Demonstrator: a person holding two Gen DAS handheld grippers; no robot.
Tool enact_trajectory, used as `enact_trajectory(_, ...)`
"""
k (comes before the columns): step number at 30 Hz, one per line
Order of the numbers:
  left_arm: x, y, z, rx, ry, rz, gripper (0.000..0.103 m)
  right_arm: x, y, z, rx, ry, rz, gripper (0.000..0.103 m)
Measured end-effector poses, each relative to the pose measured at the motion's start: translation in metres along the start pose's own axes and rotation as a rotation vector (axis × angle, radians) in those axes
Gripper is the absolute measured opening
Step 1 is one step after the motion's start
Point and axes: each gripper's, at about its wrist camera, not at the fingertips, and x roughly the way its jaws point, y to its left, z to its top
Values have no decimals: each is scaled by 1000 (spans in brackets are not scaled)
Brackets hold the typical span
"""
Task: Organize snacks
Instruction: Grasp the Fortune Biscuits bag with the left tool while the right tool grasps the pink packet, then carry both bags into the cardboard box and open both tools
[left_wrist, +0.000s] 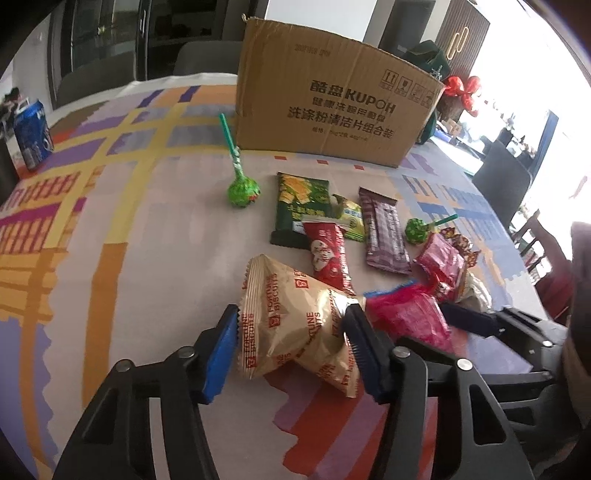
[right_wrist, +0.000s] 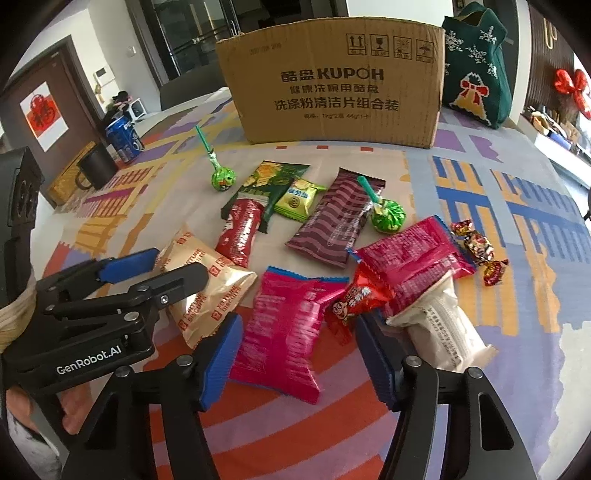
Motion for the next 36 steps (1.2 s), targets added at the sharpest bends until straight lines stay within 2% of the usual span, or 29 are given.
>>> enact_trajectory(3, 0, -2, 0, -7, 6, -8, 55, 6, 1, 0, 4, 22, 17, 60)
enact_trajectory(5, -1, -3, 1, -10, 10, -12, 52, 6, 1, 0, -4, 20, 23, 55)
enact_trajectory(7, -2, -4, 1, -12, 11, -27, 44, 7, 2, 0, -11, 23, 23, 46)
enact_trajectory(9, -5, -7, 0, -12, 5, -19, 43, 7, 2, 0, -9, 23, 32, 44)
enact_trajectory(23, -41, -25, -1, -5, -48, 43, 39, -23, -3, 7, -14, -71, 63, 43)
enact_trajectory(36, -60, -42, 32, 19, -135, 53, 39, -53, -13, 30, -16, -175, 89, 43)
